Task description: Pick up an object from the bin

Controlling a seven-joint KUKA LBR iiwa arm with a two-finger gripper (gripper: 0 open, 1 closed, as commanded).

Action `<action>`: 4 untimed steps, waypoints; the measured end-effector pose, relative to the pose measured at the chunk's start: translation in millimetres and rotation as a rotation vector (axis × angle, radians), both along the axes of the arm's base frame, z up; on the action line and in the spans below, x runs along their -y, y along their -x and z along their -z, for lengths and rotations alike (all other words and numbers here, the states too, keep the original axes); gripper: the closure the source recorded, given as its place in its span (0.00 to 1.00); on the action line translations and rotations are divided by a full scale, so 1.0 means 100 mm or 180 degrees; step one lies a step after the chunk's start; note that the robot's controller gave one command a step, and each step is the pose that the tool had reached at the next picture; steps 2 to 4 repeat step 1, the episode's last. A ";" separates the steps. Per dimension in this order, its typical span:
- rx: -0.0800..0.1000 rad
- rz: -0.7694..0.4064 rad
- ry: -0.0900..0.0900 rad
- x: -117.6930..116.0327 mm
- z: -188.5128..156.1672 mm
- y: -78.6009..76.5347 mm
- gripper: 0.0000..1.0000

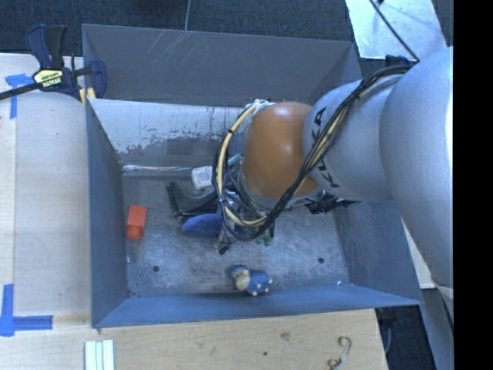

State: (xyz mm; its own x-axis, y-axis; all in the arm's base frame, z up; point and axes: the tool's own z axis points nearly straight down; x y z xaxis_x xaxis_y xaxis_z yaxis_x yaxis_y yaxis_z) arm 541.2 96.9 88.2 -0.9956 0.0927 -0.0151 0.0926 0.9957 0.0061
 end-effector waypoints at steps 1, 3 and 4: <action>-0.0015 -0.0105 0.0008 -0.18 -1.24 -0.10 1.00; -0.0015 -0.0105 0.0008 -0.18 -1.24 -0.10 1.00; -0.0015 -0.0105 0.0008 -0.18 -1.24 -0.10 1.00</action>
Offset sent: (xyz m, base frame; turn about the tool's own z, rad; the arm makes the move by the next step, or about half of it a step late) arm 0.0075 0.0176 0.1181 -0.0301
